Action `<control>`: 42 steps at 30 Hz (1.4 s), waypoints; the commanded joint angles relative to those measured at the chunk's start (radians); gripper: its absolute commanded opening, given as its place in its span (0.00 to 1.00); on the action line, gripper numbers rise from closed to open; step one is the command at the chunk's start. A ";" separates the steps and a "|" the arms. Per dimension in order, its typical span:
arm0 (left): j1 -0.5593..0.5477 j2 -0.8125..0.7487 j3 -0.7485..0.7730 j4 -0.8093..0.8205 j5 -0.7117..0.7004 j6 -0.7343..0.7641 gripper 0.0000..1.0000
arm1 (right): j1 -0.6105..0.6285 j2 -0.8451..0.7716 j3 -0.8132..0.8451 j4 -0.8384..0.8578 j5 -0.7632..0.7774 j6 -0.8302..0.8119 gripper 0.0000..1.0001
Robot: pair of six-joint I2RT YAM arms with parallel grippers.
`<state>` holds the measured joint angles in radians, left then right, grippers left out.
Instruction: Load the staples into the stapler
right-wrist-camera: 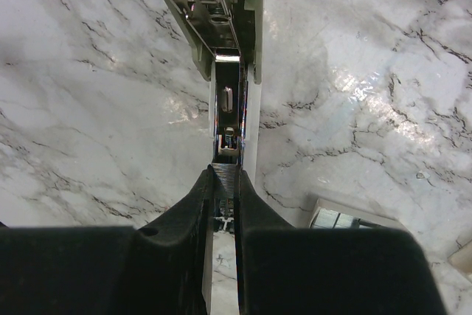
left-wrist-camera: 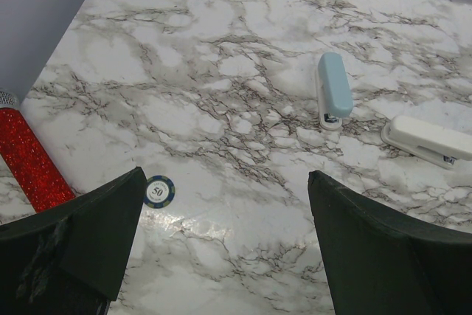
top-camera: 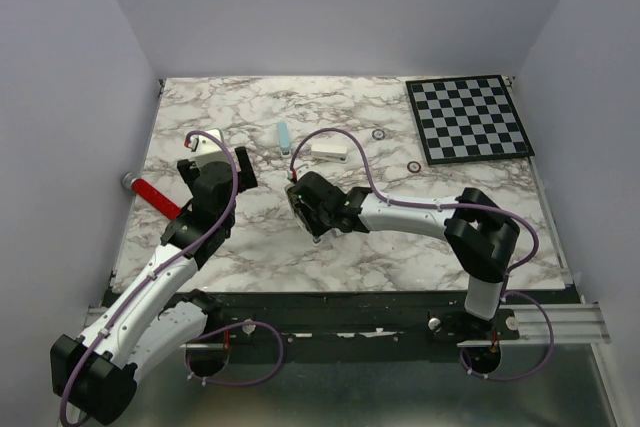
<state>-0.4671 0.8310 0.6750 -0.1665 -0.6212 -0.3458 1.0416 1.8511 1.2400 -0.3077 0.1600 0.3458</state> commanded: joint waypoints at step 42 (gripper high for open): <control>-0.005 -0.024 0.009 -0.004 -0.006 -0.005 0.99 | -0.028 0.039 0.114 -0.059 0.041 -0.031 0.38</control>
<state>-0.4671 0.8227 0.6750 -0.1665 -0.6212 -0.3458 1.0195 1.8534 1.3197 -0.3431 0.1864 0.3332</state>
